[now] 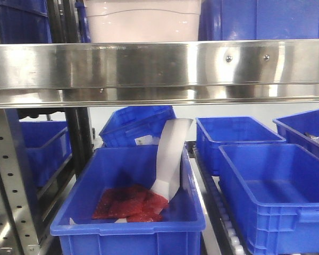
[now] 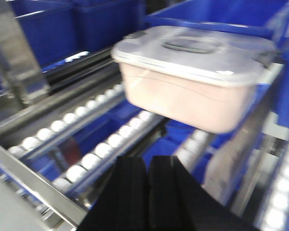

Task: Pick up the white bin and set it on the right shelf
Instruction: 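Open both grippers and release the pink bin on the shelf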

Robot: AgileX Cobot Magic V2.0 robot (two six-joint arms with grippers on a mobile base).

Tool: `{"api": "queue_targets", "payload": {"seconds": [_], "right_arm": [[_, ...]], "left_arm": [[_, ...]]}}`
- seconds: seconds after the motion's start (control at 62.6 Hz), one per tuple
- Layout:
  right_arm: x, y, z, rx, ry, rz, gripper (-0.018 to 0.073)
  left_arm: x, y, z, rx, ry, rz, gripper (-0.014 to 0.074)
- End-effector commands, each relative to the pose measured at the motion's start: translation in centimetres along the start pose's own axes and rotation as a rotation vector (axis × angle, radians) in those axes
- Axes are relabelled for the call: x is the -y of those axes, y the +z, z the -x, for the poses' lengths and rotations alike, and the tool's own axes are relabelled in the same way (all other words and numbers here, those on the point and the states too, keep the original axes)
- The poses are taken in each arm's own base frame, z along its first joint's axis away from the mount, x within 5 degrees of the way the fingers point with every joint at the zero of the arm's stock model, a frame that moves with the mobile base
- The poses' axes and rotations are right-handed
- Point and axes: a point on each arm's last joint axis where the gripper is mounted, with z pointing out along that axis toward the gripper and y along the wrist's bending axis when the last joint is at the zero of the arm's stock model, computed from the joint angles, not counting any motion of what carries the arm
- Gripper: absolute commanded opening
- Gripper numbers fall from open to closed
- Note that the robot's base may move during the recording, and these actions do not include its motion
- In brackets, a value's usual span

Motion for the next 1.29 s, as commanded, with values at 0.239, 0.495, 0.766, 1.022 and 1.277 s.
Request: {"api": "queue_targets", "payload": {"seconds": [0.239,0.495,0.766,1.022,1.277], "right_arm": [[-1.8,-6.8,-6.9,0.185,0.084,-0.296,0.005],[-3.3,-10.6,-15.5,0.197,0.128,-0.422,0.005],[-5.0,-14.0,-20.9,0.287,0.117,-0.472,0.005],[-6.0,-15.4,-21.5,0.355,0.09,-0.463,0.005],[-6.1,-15.3,-21.5,0.35,0.09,-0.458,0.005]], "left_arm": [[2.0,-4.1,-3.3,0.043,-0.193,0.287,-0.0117],[3.5,-5.4,-8.1,0.066,-0.215,0.41,-0.0117],[7.0,-7.9,-12.9,0.19,-0.089,0.519,-0.0117],[11.4,-11.2,-16.8,0.342,0.002,0.501,-0.0117],[13.6,-13.6,-18.1,0.461,0.02,0.482,-0.0117]]}}
